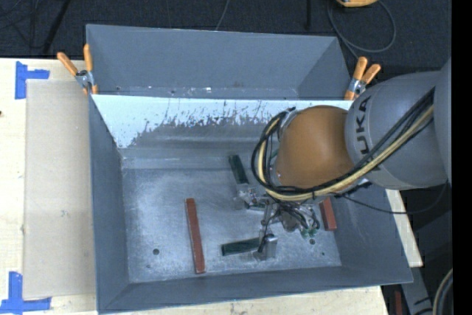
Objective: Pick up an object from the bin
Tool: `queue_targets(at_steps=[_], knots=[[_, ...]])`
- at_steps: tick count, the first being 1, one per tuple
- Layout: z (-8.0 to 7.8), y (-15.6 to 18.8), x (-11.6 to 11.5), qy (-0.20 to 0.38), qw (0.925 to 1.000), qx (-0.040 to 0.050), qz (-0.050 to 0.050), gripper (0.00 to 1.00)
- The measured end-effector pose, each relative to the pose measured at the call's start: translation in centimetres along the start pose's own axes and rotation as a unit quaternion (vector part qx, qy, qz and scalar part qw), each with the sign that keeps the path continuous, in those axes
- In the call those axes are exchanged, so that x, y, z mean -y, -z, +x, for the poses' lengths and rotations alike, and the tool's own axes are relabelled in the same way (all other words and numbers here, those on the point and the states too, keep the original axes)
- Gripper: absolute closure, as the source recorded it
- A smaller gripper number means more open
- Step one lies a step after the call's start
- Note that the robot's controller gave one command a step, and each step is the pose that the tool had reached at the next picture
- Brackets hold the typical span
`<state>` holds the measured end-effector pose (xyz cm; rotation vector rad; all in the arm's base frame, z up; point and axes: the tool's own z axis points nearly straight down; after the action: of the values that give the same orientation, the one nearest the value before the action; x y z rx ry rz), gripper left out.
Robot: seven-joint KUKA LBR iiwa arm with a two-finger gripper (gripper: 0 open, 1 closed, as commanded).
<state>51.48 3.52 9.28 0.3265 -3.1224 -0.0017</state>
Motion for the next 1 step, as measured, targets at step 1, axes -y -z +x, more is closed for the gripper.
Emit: queue_targets(at_steps=[1], knots=[[1.32,-2.46,1.26,-0.019,0.9998,-0.0013,0.0,0.0]])
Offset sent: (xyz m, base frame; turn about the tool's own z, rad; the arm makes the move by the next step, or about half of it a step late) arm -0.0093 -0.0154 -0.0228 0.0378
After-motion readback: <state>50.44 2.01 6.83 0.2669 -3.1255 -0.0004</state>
